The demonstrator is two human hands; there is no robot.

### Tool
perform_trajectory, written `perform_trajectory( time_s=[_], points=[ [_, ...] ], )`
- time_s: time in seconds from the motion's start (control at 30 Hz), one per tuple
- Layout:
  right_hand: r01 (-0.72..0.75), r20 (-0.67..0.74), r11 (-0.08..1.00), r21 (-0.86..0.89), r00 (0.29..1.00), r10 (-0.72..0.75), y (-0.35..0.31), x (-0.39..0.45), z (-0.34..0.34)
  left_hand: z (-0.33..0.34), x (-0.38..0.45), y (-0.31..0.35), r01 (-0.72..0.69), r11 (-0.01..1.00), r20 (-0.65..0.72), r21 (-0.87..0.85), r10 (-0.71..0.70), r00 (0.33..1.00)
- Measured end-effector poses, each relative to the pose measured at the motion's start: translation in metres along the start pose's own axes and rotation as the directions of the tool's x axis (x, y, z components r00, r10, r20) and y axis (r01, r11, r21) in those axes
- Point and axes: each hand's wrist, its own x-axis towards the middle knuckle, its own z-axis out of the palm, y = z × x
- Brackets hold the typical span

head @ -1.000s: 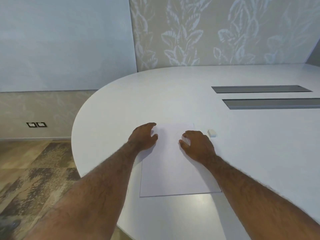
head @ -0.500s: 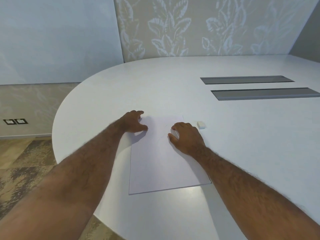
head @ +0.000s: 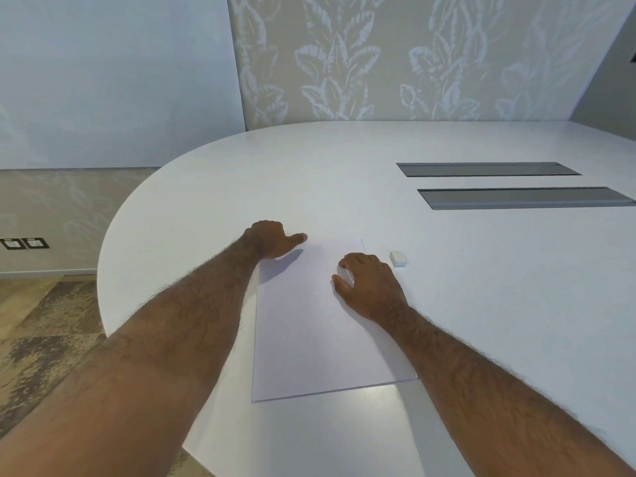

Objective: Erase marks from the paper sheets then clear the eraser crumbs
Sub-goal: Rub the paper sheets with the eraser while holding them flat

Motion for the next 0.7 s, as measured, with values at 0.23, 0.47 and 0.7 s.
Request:
perform_trajectory(
  time_s=[0.23,0.47,0.7],
  points=[
    [0.006,-0.012,1.0,0.013,1.0,-0.006,0.001,0.001,0.002,-0.008,0.001,0.01,0.12,0.974,0.142,-0.194,-0.093,0.986],
    [0.009,-0.018,1.0,0.02,1.0,-0.009,0.002,0.001,0.003,-0.026,-0.007,0.01,0.128,0.877,0.23,-0.463,-0.021,0.973],
    [0.002,-0.126,0.992,0.125,0.992,0.014,0.003,-0.001,0.002,-0.032,-0.019,0.002,0.032,0.928,0.11,-0.37,0.01,0.994]
  ],
)
